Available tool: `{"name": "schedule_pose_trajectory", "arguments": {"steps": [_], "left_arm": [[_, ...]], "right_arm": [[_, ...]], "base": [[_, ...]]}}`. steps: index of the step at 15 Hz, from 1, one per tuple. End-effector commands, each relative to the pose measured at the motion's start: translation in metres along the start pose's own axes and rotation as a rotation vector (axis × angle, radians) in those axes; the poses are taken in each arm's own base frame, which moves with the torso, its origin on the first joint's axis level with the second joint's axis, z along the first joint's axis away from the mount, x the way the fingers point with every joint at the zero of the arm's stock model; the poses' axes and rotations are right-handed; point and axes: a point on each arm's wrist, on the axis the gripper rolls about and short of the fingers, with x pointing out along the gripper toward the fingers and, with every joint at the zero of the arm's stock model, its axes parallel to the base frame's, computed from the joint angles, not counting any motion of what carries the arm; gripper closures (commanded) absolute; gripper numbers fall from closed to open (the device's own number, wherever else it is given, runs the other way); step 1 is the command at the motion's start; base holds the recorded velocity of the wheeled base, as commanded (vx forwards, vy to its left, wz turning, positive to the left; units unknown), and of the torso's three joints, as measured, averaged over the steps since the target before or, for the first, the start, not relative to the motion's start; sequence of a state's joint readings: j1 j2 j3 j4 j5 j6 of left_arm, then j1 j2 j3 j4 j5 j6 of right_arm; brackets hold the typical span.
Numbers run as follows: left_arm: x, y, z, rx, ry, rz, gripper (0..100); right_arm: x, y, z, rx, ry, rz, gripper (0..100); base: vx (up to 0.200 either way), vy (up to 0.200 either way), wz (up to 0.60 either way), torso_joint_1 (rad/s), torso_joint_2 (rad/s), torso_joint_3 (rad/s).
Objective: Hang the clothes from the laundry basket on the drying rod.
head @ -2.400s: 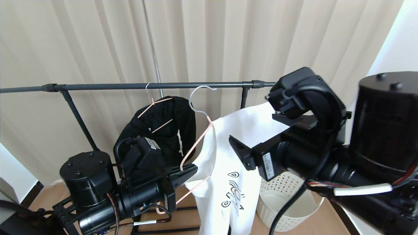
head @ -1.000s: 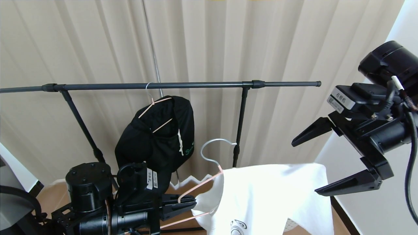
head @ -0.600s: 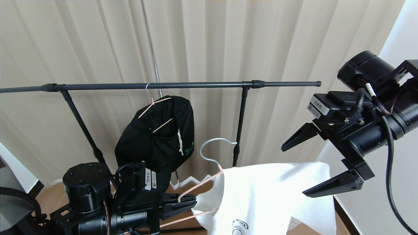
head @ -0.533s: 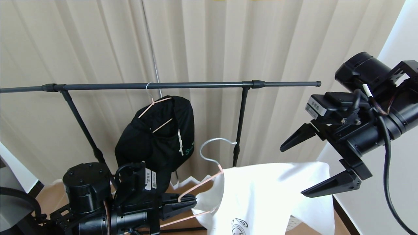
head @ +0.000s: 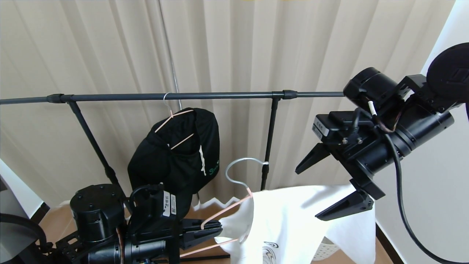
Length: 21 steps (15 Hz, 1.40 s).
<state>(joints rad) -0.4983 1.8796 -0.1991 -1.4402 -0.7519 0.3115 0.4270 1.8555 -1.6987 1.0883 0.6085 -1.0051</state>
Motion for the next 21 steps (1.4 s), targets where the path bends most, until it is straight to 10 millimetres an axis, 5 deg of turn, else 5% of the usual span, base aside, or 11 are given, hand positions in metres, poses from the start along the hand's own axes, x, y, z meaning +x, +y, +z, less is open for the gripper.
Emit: {"name": "schedule_pose_trajectory", "arguments": {"steps": [1,14,15,21], "left_arm": [[0.0002,0.0,-0.0003,-0.002,0.002,0.0,100],[0.0018,0.0021,0.0013,0.005,-0.007,0.002,100],[0.0021,0.0024,0.0012,0.004,-0.007,0.002,100],[0.0022,0.0037,0.0017,0.003,-0.01,0.006,100]], "right_arm": [[0.0085,-0.006,-0.0024,0.013,0.02,0.015,0],[0.0167,-0.0094,0.0001,0.022,0.062,0.007,0],[0.0167,-0.0094,0.0001,0.022,0.063,0.006,100],[0.0165,-0.0089,0.0,0.022,0.064,0.007,100]], "base": [[0.0,0.0,0.0,0.0,0.0,0.0],[0.0,0.0,0.0,0.0,0.0,0.0],[0.0,0.0,0.0,0.0,0.0,0.0],[0.0,0.0,0.0,0.0,0.0,0.0]]}}
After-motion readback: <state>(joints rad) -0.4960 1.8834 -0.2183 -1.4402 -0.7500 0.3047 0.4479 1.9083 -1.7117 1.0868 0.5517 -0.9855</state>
